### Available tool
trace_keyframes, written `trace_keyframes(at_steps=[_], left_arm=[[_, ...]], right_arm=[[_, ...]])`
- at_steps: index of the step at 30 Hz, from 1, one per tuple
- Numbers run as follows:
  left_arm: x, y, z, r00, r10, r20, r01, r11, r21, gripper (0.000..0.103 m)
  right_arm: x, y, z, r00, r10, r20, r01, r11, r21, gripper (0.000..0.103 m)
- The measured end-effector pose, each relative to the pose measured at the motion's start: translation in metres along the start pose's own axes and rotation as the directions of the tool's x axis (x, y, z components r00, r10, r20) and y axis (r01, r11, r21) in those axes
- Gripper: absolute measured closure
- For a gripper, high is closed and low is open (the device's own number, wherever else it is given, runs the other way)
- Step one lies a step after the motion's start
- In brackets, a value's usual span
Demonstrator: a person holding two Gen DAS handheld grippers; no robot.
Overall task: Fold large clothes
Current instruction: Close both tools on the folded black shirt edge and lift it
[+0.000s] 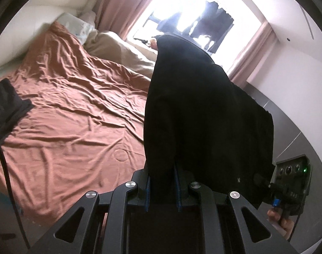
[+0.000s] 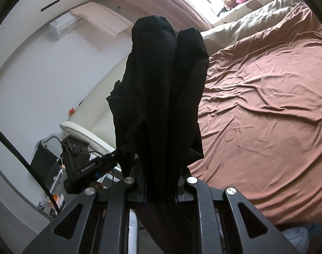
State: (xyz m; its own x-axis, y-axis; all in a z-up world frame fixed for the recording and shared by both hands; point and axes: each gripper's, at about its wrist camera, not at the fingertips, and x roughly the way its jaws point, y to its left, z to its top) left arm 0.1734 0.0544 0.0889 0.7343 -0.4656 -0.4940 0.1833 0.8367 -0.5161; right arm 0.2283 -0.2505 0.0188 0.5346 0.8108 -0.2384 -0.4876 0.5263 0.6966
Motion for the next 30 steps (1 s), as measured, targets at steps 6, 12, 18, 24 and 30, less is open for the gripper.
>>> trace_keyframes(at_steps=[6, 12, 18, 24, 30], left_arm=[[-0.028, 0.025, 0.002, 0.999, 0.029, 0.025, -0.028, 1.000, -0.014, 0.085], [-0.045, 0.069, 0.012, 0.996, 0.070, 0.052, -0.069, 0.997, -0.036, 0.085], [-0.046, 0.131, 0.025, 0.990, 0.125, 0.065, -0.118, 0.988, -0.099, 0.085], [-0.035, 0.192, 0.045, 0.982, 0.173, 0.075, -0.158, 0.971, -0.177, 0.086], [-0.035, 0.239, 0.078, 0.971, 0.229, 0.075, -0.208, 0.954, -0.215, 0.086]], right_arm=[[0.018, 0.012, -0.008, 1.000, -0.005, 0.007, 0.006, 0.999, -0.036, 0.090], [0.064, 0.022, -0.010, 0.999, -0.004, -0.036, 0.001, 0.996, -0.095, 0.090], [0.133, 0.021, 0.000, 0.994, -0.013, -0.108, -0.002, 0.990, -0.143, 0.090], [0.211, 0.022, 0.025, 0.985, -0.031, -0.172, -0.001, 0.984, -0.179, 0.090], [0.284, 0.027, 0.049, 0.972, -0.010, -0.236, -0.037, 0.980, -0.196, 0.090]])
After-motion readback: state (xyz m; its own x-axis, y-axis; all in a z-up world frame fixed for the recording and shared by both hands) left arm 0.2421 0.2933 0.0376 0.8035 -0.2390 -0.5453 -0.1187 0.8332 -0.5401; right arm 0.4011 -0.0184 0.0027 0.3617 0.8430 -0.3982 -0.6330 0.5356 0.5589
